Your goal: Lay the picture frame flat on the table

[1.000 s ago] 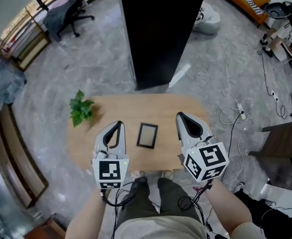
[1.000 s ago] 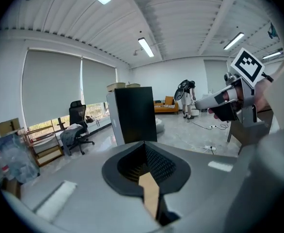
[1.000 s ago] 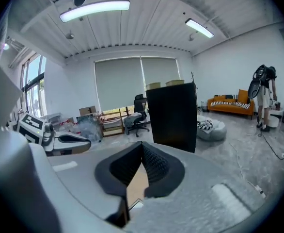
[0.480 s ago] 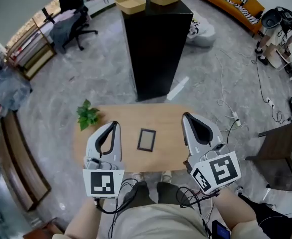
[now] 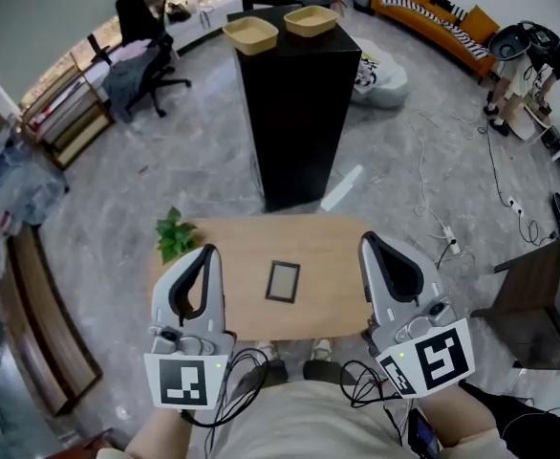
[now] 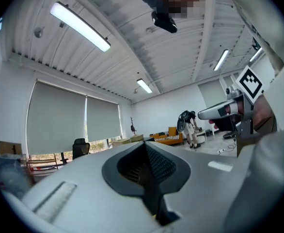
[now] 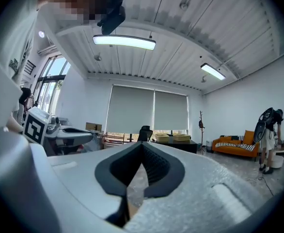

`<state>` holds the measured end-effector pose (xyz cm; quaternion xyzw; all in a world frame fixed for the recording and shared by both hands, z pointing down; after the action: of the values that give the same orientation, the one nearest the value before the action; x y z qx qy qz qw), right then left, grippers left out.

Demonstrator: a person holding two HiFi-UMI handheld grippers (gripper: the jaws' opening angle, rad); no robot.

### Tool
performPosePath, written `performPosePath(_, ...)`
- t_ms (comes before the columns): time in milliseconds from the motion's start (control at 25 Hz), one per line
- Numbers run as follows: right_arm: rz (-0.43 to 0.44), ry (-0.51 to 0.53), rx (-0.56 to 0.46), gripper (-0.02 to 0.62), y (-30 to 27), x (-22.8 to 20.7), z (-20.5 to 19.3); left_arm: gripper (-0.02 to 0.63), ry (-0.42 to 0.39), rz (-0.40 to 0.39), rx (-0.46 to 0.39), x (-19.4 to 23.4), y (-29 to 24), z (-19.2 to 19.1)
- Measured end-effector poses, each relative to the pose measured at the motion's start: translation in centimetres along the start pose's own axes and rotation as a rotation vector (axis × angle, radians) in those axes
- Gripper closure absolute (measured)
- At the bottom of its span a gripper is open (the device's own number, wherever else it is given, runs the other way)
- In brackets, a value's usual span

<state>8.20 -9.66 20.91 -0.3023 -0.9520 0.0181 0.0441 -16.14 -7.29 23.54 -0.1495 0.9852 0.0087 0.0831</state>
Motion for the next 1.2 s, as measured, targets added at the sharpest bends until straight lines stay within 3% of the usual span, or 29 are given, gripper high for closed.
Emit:
performPosePath(280,0.013,0.074,-0.032,0.594,0.5,0.9,0.9,0.586,-0.056,0.002,-0.009,0.3,1.0,0.6)
performPosePath(1200,0.017,0.052,-0.064,0.594,-0.3,1.1,1.6,0.586,-0.078,0.003,-0.003,1.0,0.4,0.7)
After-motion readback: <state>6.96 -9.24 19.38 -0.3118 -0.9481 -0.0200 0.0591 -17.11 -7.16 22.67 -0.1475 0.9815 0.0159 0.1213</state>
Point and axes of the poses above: the fingertips, and each gripper's own axes: y backward along the fingers, x to its left, z out of its top, the point moved 7 cm from there along y, backward along the fingers, and after that the axes turned 2 degrees about x, right-handed, at the moved point
